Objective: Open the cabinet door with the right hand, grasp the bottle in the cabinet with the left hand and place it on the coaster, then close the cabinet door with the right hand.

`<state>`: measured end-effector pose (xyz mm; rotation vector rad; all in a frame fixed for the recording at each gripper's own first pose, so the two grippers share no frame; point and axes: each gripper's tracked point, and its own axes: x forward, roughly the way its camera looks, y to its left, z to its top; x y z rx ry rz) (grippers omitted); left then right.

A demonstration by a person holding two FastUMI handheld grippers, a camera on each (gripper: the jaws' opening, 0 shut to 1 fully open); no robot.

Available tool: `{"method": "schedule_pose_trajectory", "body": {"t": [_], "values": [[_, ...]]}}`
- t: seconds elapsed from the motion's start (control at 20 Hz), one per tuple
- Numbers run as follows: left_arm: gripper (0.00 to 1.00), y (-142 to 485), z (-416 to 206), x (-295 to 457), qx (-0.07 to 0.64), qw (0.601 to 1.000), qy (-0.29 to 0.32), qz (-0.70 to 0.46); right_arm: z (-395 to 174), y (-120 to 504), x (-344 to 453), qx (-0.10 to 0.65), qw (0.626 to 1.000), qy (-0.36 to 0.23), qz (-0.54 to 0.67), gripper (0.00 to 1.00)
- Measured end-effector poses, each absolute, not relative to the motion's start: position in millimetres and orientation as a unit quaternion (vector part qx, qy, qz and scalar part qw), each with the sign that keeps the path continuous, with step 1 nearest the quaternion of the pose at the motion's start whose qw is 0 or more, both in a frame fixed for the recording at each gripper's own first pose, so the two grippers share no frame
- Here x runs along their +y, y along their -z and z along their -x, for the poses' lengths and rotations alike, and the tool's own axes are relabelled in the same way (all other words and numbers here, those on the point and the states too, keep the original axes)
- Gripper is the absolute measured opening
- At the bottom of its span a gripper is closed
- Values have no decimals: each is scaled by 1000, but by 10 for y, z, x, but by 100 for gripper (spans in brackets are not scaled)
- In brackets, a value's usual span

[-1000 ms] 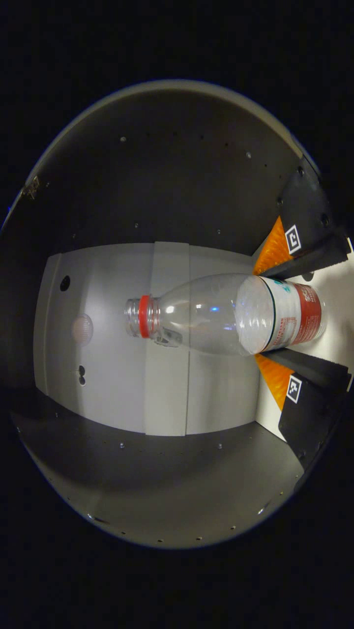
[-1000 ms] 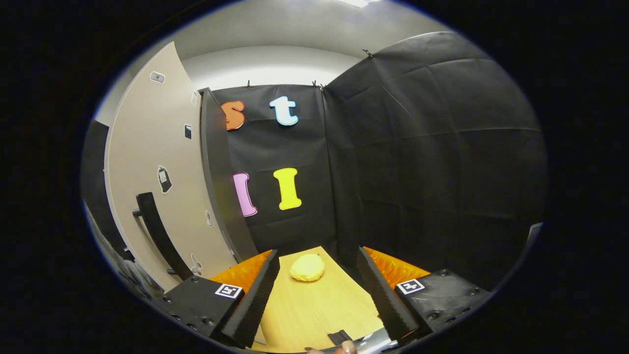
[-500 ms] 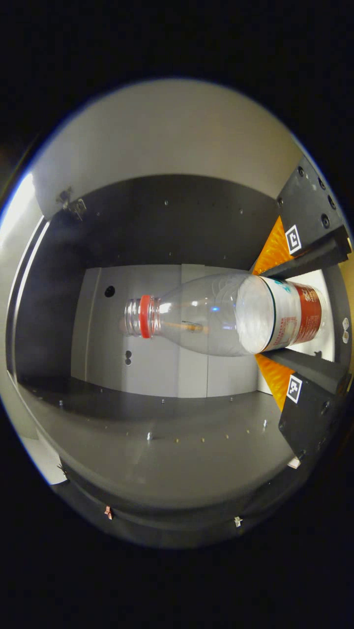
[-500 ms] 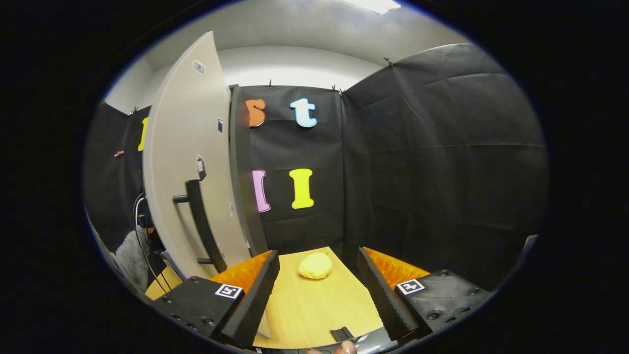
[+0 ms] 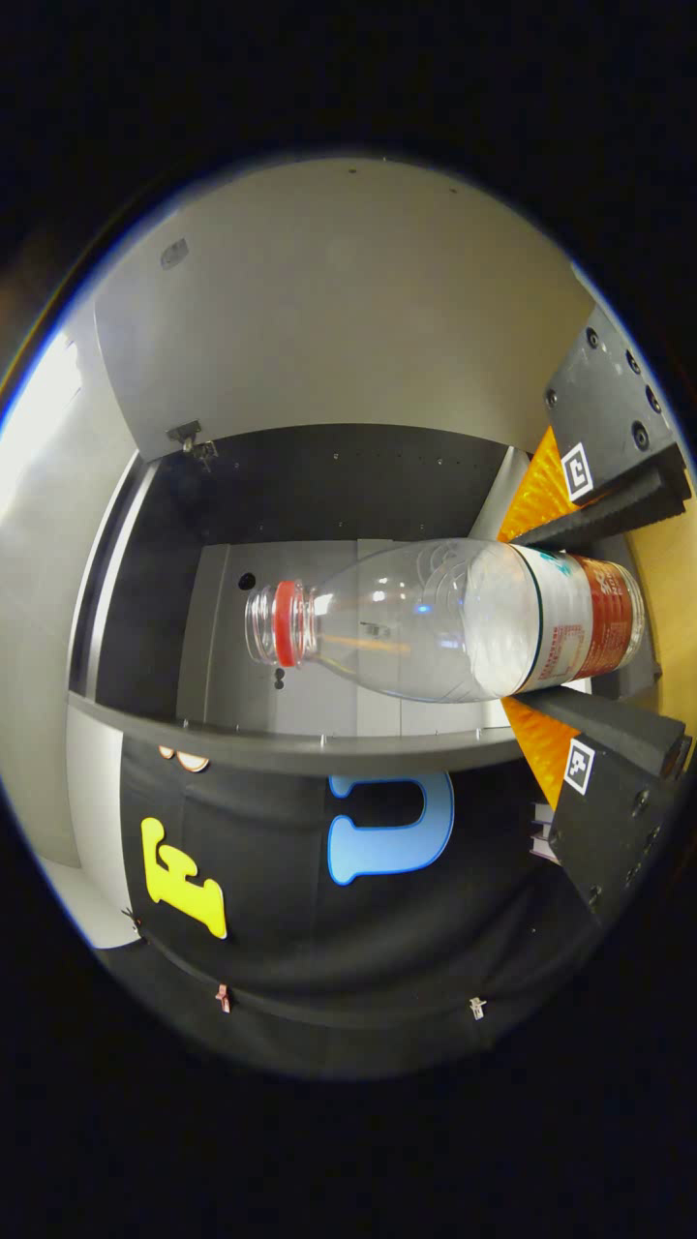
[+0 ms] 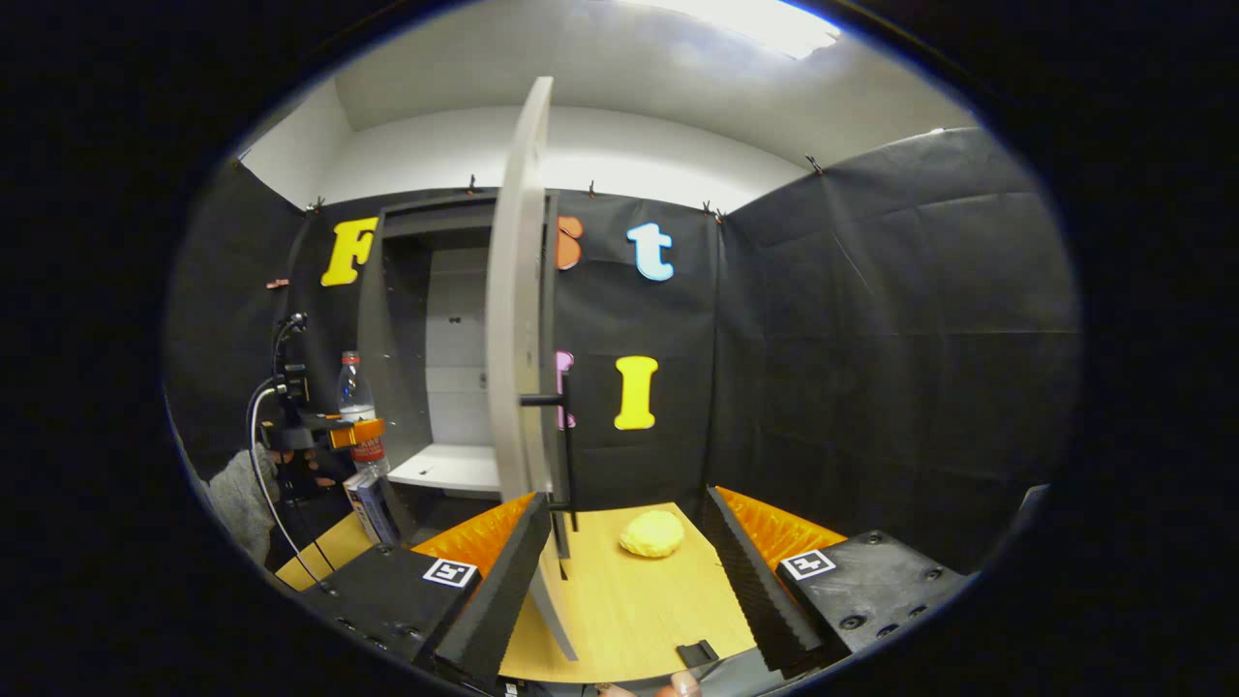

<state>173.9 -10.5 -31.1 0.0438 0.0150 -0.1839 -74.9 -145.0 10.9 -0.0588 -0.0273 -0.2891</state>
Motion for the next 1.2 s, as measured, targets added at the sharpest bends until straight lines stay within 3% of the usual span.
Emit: {"method": "schedule_pose_trajectory", "body": {"t": [0.35, 0.7, 1.0, 1.2], "values": [[73, 856, -1081, 170, 17, 993, 110, -27, 482, -250, -461, -77, 994, 55, 45, 98], [75, 2001, -634, 215, 19, 989, 138, -55, -156, -76, 220, -94, 994, 2, 54, 97], [75, 3115, -355, 251, 61, 989, 136, 3, -612, 601, 588, -51, 997, -40, 28, 98], [74, 3585, -311, 334, 60, 990, 123, -20, -773, 1133, 701, 8, 997, -73, 5, 98]]}}
